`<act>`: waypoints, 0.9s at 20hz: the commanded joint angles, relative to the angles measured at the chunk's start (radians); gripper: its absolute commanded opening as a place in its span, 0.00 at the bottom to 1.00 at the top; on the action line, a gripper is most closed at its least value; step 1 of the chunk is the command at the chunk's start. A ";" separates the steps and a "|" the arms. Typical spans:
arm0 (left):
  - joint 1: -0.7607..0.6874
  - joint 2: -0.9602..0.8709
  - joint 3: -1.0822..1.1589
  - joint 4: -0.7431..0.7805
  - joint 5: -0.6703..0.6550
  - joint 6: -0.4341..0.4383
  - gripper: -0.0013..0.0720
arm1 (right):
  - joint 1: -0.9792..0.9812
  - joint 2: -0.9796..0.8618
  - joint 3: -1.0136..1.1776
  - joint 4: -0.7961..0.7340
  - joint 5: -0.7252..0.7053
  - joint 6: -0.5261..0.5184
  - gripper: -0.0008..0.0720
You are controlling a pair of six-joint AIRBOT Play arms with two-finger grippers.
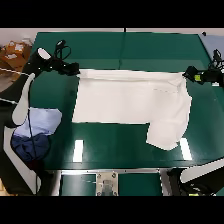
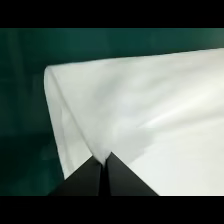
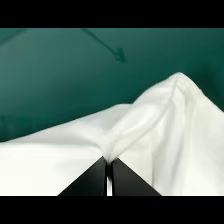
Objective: Fold the shirts.
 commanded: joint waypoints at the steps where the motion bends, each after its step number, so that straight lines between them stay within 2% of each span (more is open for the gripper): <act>1: 0.013 -0.008 -0.001 0.048 -0.153 0.000 0.05 | -0.048 -0.004 0.015 -0.121 0.186 0.022 0.03; 4: 0.003 -0.024 -0.003 0.050 -0.154 -0.001 0.05 | -0.046 -0.004 0.002 -0.185 0.235 0.024 0.04; 9: 0.001 -0.050 -0.003 0.066 -0.216 -0.016 0.05 | -0.043 -0.006 -0.043 -0.261 0.234 0.025 0.04; 14: 0.001 -0.058 -0.003 0.034 -0.230 -0.036 0.05 | -0.042 -0.006 -0.053 -0.252 0.232 0.024 0.04; 15: 0.001 -0.058 -0.003 0.014 -0.235 -0.039 0.25 | -0.042 -0.005 -0.053 -0.241 0.235 0.024 0.10; 16: 0.001 -0.058 0.000 -0.007 -0.237 -0.063 0.63 | -0.042 -0.003 -0.050 -0.230 0.239 0.025 0.21; 17: 0.001 -0.058 0.005 -0.031 -0.246 -0.081 0.68 | -0.042 0.002 -0.039 -0.231 0.252 0.034 0.23; 18: 0.001 -0.058 0.013 -0.051 -0.268 -0.082 0.69 | -0.042 0.010 -0.019 -0.232 0.272 0.046 0.32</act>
